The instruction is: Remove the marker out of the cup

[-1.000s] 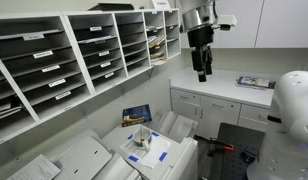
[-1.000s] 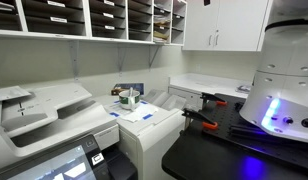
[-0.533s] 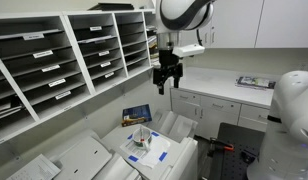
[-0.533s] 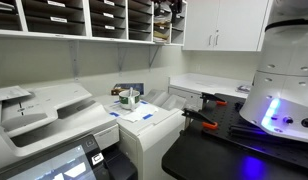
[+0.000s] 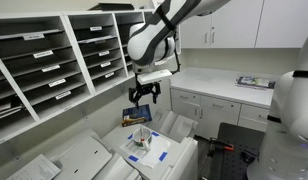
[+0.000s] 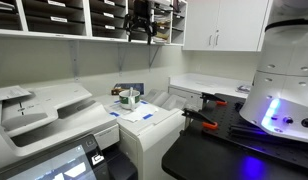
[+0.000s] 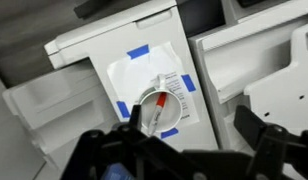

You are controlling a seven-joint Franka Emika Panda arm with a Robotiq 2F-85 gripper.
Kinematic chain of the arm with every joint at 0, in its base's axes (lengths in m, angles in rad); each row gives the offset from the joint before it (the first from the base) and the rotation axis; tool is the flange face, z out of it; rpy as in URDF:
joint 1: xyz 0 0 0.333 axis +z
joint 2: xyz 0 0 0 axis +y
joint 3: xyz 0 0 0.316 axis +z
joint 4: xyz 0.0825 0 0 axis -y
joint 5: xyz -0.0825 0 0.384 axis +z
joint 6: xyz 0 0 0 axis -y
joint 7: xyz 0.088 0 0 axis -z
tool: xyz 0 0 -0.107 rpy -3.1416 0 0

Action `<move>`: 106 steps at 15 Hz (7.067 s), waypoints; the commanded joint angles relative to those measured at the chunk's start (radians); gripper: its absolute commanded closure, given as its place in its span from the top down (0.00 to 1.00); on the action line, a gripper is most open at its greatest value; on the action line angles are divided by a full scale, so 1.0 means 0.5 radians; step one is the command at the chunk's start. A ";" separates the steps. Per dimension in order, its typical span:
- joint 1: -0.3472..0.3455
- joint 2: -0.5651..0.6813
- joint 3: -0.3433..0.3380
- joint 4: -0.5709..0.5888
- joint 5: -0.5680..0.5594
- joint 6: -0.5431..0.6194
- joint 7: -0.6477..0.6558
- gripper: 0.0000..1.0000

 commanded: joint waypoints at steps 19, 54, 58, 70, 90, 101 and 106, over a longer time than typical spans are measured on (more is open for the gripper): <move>0.064 0.746 -0.139 0.381 -0.213 0.321 0.280 1.00; 0.407 1.768 -0.472 1.012 0.033 0.758 0.908 0.50; 0.442 1.779 -0.511 1.019 0.012 0.746 0.925 0.39; 0.473 1.792 -0.547 1.027 -0.002 0.740 0.920 0.45; 0.444 1.783 -0.512 1.017 0.016 0.731 0.865 0.19; 0.446 1.788 -0.514 1.017 0.018 0.750 0.871 0.05; 0.456 1.802 -0.507 0.996 0.010 0.810 0.854 0.05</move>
